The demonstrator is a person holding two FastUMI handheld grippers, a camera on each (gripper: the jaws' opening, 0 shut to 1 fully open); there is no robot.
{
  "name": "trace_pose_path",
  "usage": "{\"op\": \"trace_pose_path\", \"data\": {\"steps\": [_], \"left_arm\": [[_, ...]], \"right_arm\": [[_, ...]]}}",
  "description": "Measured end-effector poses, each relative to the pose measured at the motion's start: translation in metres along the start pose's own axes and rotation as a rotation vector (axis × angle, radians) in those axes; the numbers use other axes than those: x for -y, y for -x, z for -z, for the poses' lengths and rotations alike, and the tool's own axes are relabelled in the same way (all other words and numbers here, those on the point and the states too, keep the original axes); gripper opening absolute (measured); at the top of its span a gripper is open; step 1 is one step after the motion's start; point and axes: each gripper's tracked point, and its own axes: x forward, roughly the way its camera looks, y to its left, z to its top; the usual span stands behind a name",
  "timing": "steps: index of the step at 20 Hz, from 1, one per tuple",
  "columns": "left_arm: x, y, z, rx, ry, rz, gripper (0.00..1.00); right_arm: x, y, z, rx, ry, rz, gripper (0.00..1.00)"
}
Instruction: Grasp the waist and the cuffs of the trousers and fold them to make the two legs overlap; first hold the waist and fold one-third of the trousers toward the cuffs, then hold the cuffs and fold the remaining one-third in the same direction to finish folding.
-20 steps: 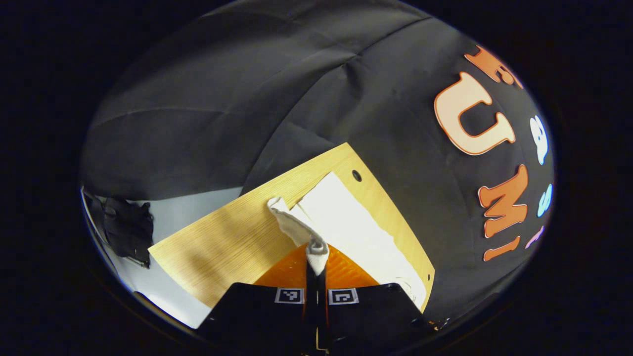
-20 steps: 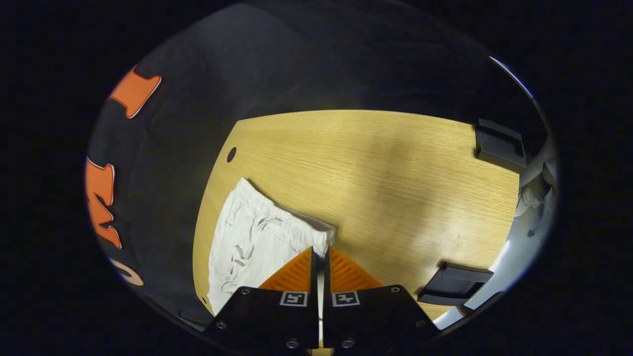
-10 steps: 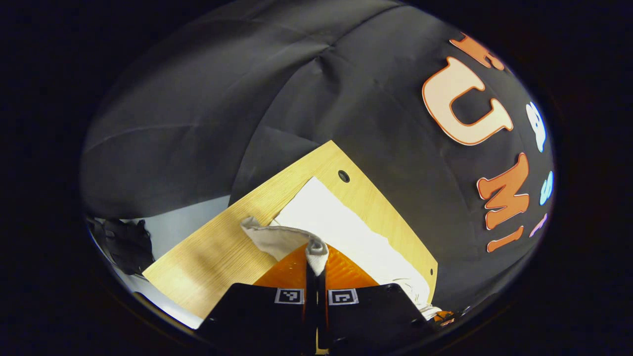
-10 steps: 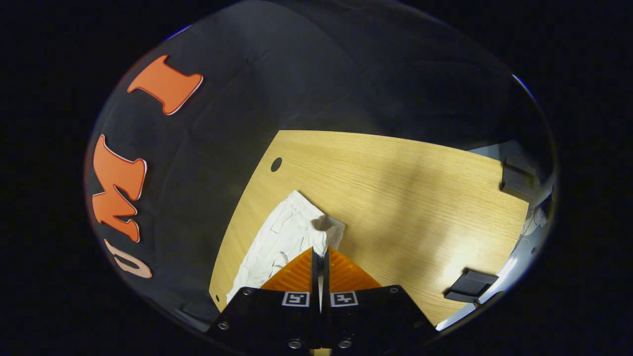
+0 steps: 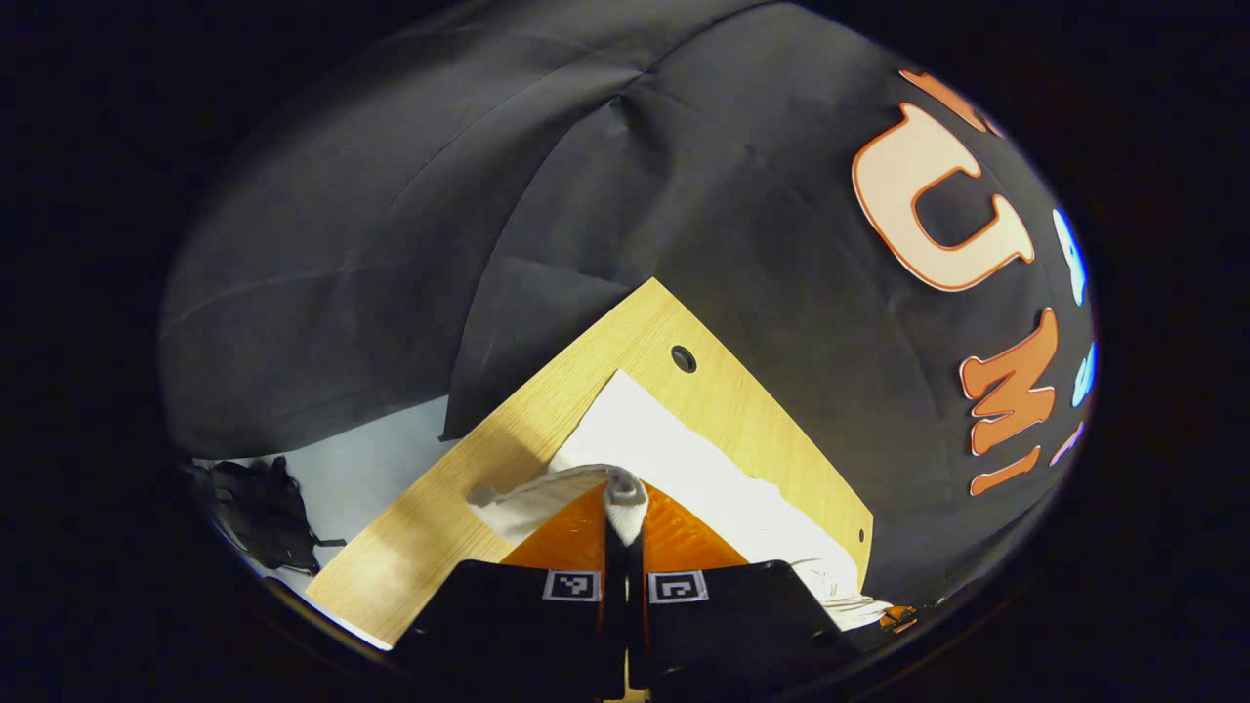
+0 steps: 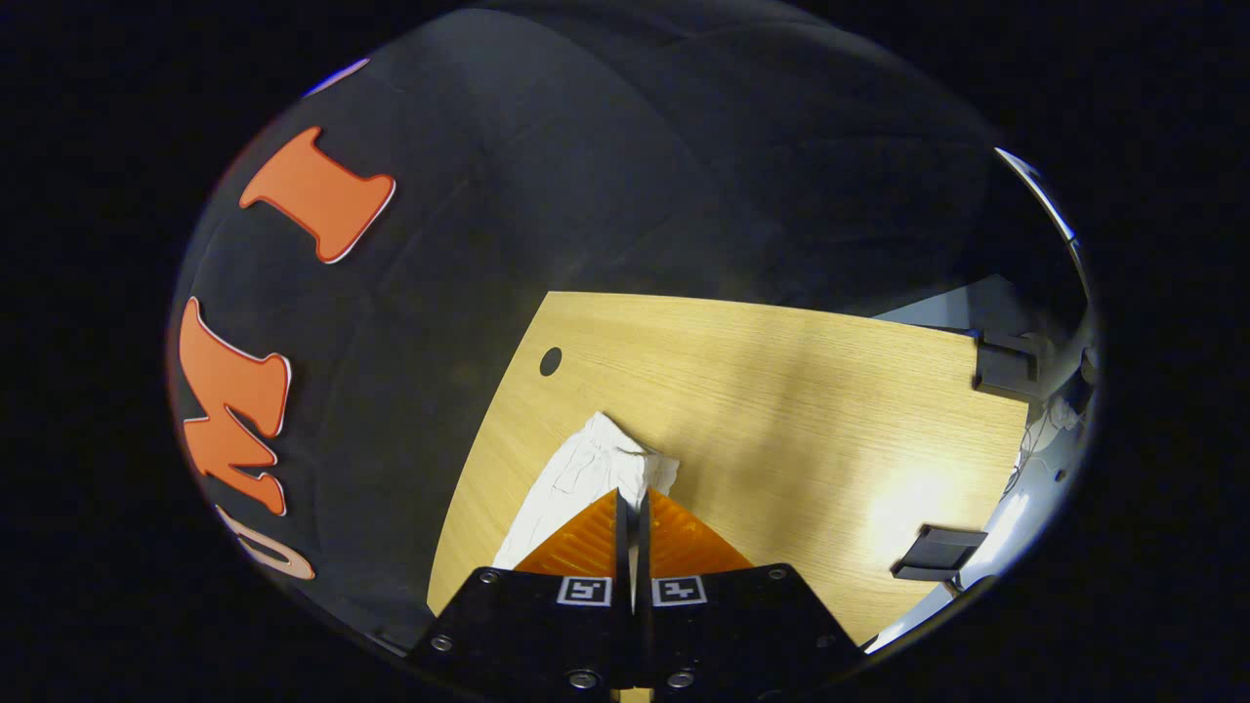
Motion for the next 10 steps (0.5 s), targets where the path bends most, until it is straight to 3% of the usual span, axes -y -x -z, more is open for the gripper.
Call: {"op": "trace_pose_path", "data": {"steps": [5, 10], "left_arm": [[0.002, -0.008, -0.011, -0.016, 0.008, 0.014, 0.05], [0.005, -0.021, -0.016, -0.068, -0.028, -0.036, 0.03]], "right_arm": [[-0.019, -0.010, 0.000, -0.014, -0.006, 0.012, 0.01], [-0.049, -0.044, -0.003, -0.068, 0.019, 0.015, 0.01]]}}
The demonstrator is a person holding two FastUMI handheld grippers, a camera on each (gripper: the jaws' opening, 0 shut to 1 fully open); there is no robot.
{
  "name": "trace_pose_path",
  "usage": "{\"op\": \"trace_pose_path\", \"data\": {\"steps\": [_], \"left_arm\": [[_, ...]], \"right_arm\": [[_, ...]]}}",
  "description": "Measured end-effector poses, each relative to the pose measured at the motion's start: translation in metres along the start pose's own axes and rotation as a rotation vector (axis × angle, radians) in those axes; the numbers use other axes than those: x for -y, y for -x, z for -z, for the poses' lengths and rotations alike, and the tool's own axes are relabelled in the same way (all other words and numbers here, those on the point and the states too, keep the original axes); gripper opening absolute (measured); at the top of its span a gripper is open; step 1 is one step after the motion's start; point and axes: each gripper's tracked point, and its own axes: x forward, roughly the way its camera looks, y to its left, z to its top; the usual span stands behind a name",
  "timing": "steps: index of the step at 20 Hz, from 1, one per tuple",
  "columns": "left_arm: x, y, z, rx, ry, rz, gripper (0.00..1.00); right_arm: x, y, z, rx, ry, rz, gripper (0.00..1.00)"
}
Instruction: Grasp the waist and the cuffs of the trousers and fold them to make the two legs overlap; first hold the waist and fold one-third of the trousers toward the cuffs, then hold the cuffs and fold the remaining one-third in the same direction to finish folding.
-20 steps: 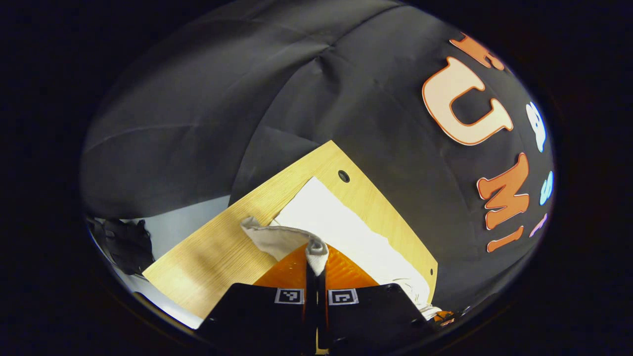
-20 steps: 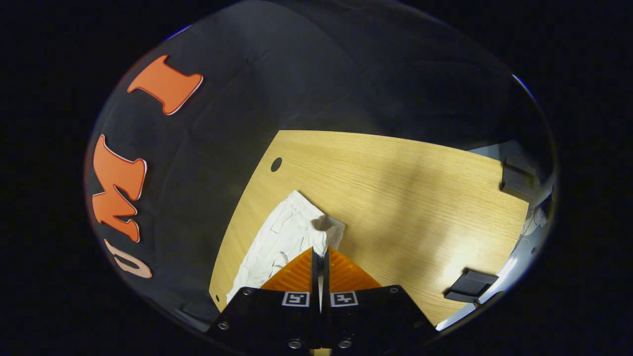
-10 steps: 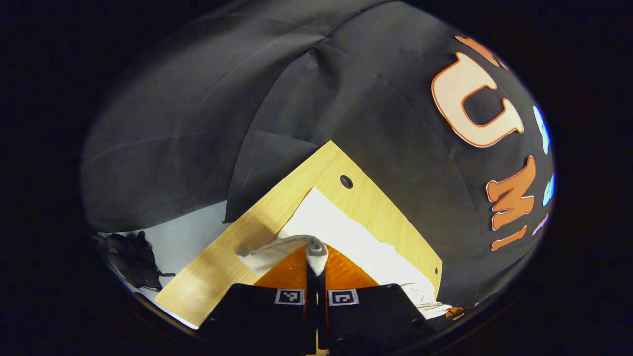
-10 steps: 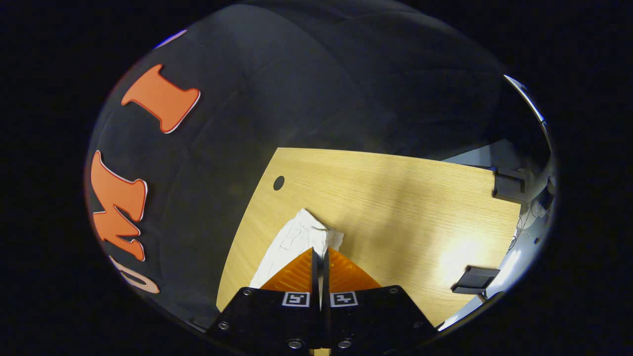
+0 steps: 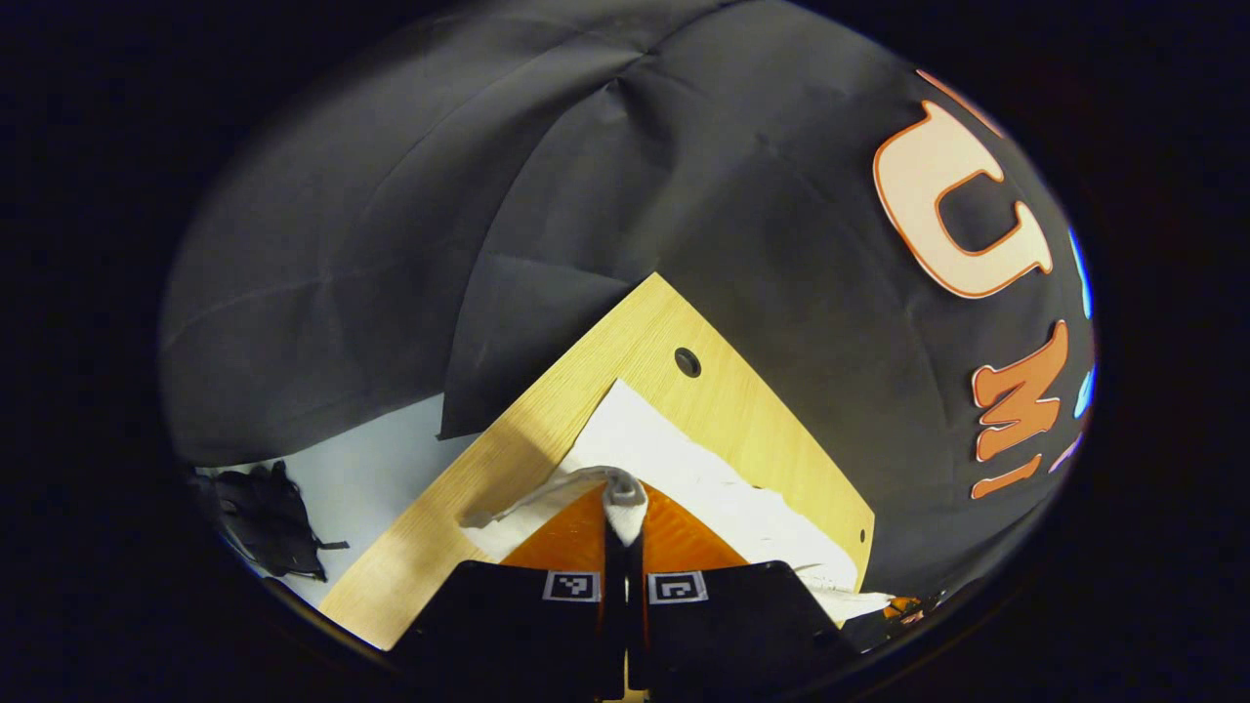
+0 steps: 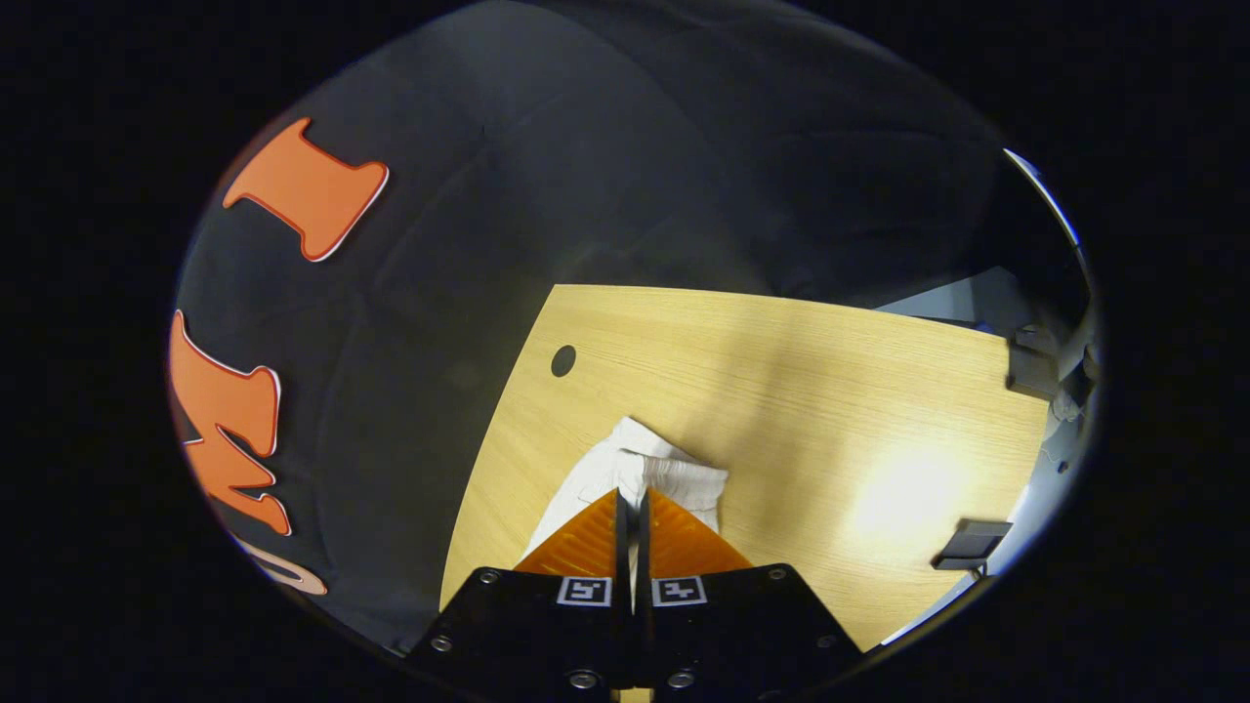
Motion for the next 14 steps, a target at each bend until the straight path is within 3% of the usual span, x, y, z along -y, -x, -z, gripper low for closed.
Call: {"op": "trace_pose_path", "data": {"steps": [14], "left_arm": [[-0.001, -0.009, -0.020, -0.171, -0.112, -0.224, 0.05]], "right_arm": [[-0.054, -0.116, 0.001, -0.163, 0.054, 0.049, 0.01]]}}
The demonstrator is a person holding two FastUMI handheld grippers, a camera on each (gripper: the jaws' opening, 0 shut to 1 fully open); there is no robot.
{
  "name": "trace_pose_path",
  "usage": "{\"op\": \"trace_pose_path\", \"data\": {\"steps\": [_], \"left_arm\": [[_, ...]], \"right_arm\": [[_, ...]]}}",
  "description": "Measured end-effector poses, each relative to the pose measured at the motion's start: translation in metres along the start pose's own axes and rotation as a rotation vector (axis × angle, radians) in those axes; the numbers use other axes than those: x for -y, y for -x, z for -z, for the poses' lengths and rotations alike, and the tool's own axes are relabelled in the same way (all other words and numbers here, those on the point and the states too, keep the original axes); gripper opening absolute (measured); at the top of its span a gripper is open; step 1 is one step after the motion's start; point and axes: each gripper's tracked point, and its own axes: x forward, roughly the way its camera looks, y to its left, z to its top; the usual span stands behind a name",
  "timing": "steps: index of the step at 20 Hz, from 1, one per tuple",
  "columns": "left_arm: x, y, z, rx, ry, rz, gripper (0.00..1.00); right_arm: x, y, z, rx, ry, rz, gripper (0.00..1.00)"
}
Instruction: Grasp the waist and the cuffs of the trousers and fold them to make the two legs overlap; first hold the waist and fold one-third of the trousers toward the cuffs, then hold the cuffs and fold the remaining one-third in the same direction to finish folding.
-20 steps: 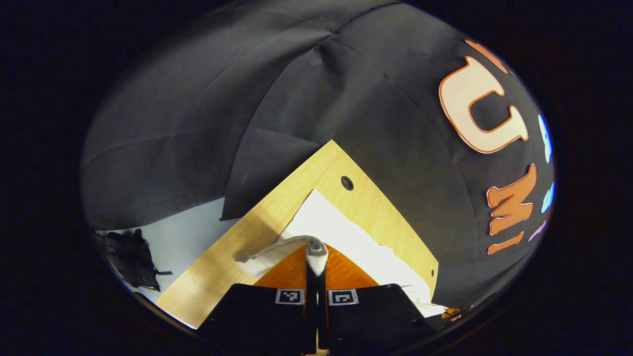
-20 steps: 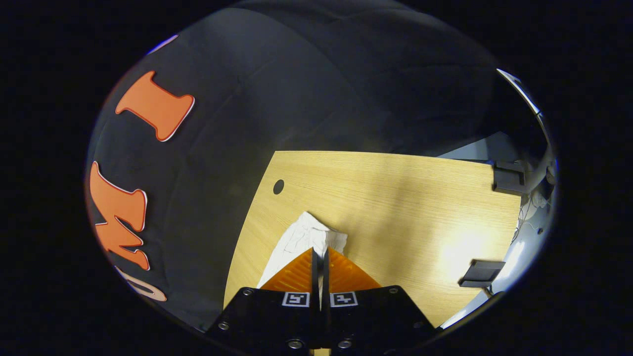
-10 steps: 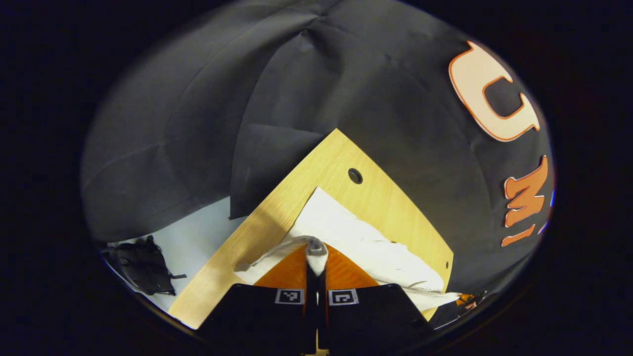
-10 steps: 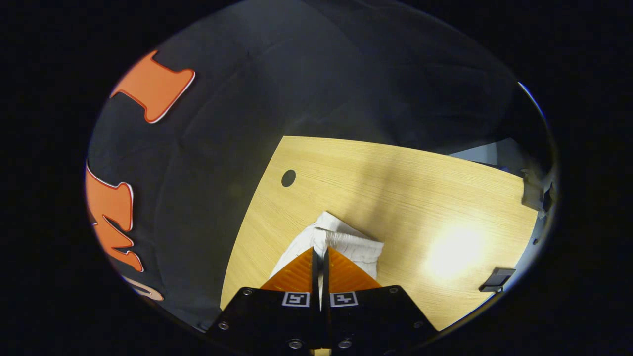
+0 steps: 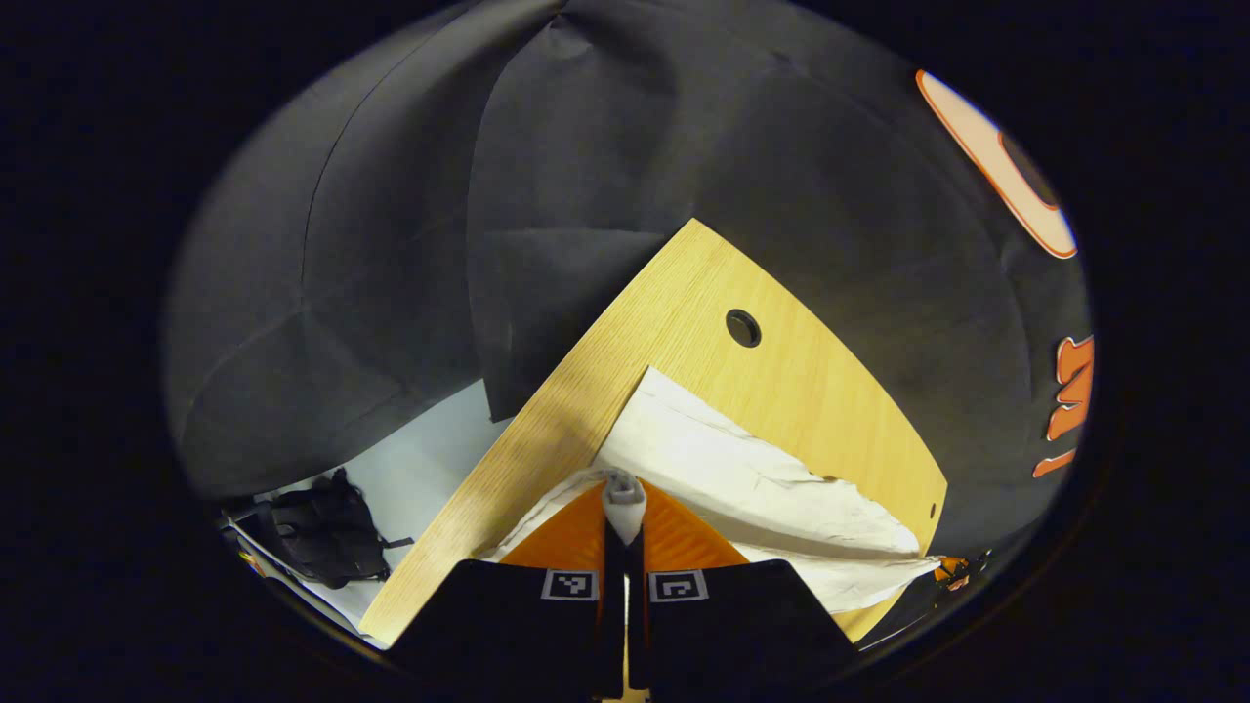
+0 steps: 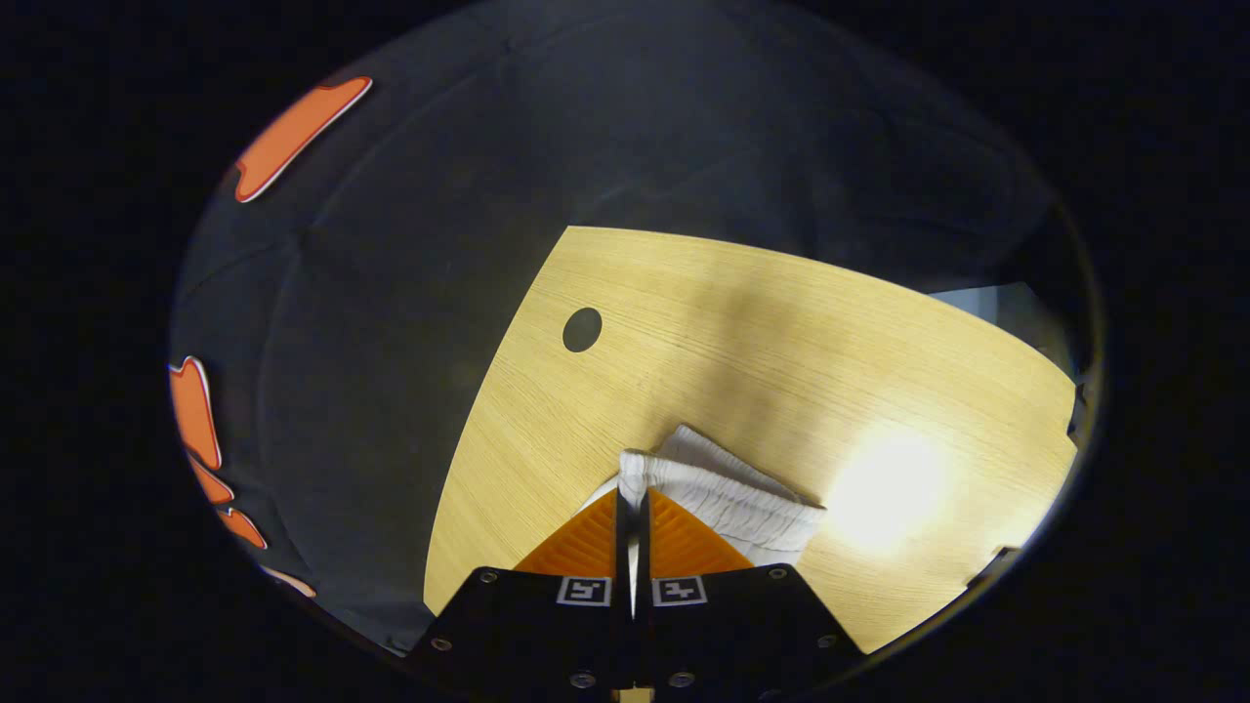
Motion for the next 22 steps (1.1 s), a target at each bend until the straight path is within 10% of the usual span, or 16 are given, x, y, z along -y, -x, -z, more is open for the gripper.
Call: {"op": "trace_pose_path", "data": {"steps": [16, 22], "left_arm": [[0.016, 0.000, -0.046, 0.129, 0.049, -0.064, 0.24], [0.041, 0.035, -0.048, 0.169, -0.080, -0.038, 0.89]], "right_arm": [[-0.017, -0.026, -0.039, 0.061, -0.142, -0.135, 0.18], [0.024, 0.003, -0.014, 0.029, 0.099, -0.033, 0.59]]}}
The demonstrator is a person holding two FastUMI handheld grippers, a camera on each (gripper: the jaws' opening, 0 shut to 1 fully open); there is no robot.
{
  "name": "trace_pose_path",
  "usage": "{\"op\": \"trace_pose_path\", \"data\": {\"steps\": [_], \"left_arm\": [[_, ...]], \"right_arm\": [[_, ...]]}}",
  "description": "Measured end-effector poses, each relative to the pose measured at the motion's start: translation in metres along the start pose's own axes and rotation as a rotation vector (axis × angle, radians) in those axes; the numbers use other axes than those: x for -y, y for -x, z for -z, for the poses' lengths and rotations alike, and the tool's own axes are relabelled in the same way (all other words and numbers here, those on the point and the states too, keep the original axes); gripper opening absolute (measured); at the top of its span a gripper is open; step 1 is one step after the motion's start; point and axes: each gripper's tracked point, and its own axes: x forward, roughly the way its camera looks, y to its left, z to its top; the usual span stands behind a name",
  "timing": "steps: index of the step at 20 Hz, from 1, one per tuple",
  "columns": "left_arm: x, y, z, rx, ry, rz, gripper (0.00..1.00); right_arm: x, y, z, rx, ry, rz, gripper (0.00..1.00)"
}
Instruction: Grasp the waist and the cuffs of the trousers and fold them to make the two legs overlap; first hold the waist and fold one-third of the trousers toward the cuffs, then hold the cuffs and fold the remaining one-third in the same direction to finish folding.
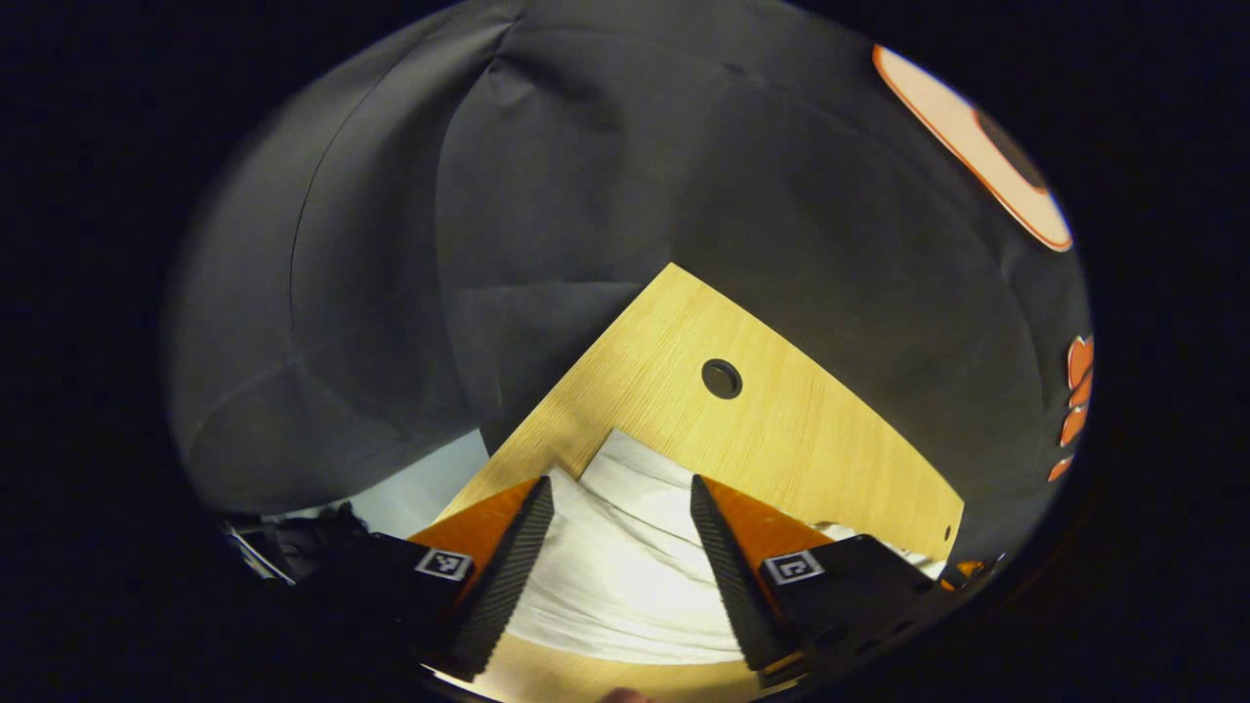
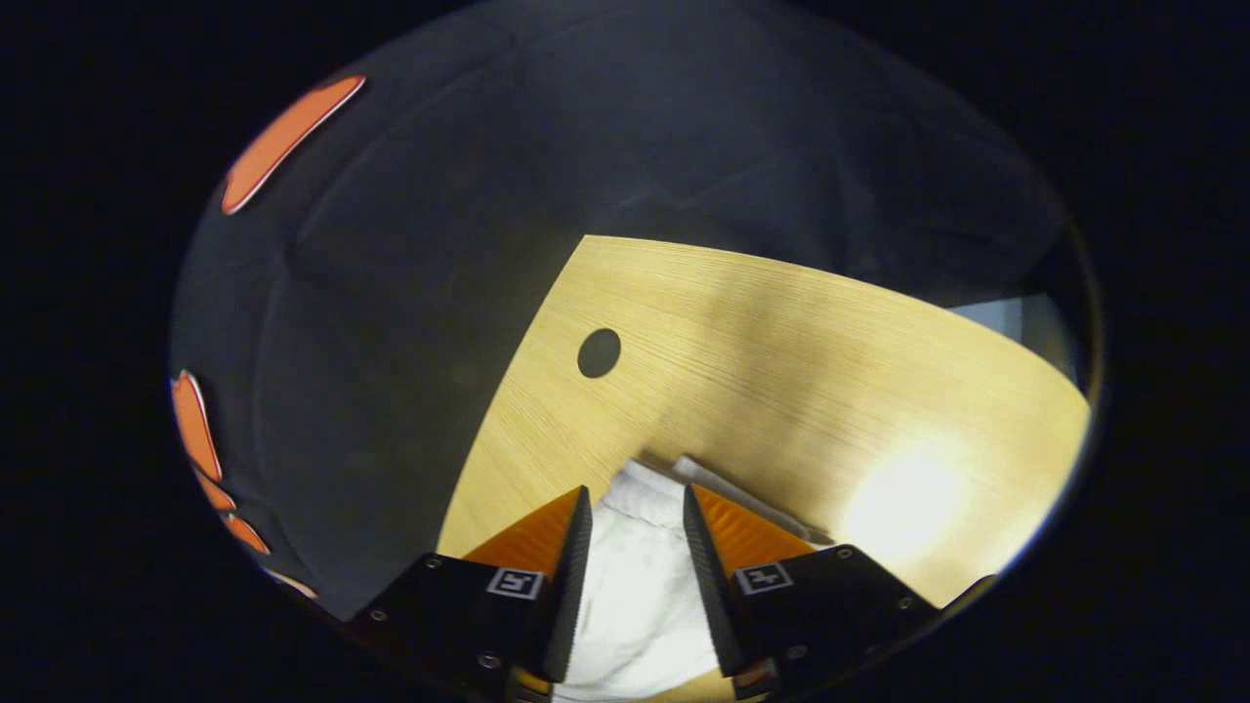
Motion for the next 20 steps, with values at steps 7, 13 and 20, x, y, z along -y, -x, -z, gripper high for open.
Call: {"op": "trace_pose_path", "data": {"steps": [7, 13, 20], "left_arm": [[0.050, 0.049, 0.007, 0.068, -0.142, 0.088, 1.00], [0.088, 0.081, 0.041, 0.061, -0.201, 0.130, 1.00], [0.104, 0.110, 0.065, 0.031, -0.236, 0.131, 1.00]], "right_arm": [[0.051, 0.016, 0.033, -0.051, 0.097, 0.099, 0.97], [0.071, 0.000, 0.057, -0.104, 0.046, 0.122, 0.98], [0.072, -0.017, 0.062, -0.097, 0.001, 0.146, 0.96]]}}
